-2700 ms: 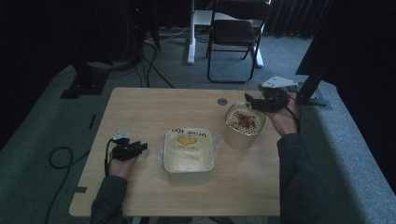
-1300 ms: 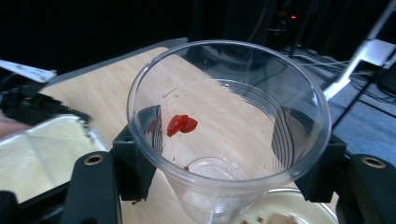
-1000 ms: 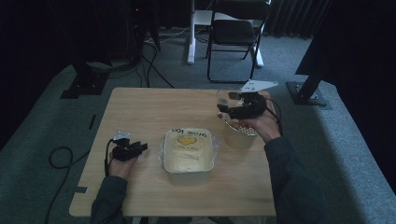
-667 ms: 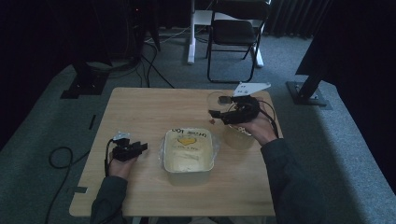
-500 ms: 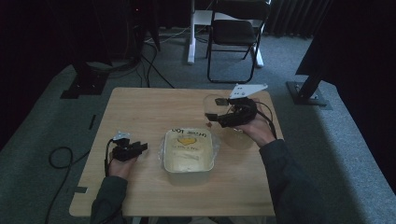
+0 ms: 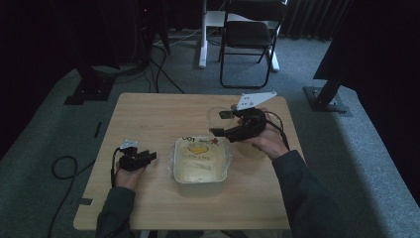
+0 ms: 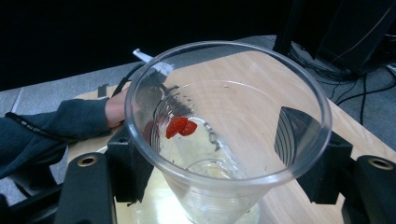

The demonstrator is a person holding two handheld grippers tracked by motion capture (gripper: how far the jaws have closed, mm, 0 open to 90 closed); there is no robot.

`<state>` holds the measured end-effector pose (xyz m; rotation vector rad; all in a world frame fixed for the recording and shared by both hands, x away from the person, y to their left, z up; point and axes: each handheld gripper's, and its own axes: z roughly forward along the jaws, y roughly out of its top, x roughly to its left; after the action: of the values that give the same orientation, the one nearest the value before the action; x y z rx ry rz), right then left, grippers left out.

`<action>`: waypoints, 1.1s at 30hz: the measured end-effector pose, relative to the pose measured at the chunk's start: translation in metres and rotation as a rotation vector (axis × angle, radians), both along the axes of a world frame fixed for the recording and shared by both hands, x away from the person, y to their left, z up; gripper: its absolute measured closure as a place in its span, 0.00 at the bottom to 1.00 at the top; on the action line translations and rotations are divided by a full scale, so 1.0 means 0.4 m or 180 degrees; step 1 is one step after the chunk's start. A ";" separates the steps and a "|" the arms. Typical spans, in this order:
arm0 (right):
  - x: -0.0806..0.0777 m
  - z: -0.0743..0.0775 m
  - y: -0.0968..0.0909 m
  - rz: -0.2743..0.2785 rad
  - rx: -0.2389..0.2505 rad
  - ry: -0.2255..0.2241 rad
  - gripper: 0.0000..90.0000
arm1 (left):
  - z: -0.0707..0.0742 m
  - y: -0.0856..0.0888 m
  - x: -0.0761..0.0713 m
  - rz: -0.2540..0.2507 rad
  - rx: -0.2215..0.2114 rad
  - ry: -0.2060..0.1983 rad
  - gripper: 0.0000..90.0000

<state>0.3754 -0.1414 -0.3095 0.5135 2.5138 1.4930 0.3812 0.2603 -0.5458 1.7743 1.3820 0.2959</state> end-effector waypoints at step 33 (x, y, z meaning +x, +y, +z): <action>-0.053 0.024 0.045 0.0636 0.0454 0.0225 0.13 | 0.000 0.001 0.000 -0.0001 -0.0004 0.0002 0.63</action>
<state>0.3543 -0.1236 -0.3001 0.3488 2.5906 1.7646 0.3811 0.2605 -0.5458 1.7740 1.3820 0.2942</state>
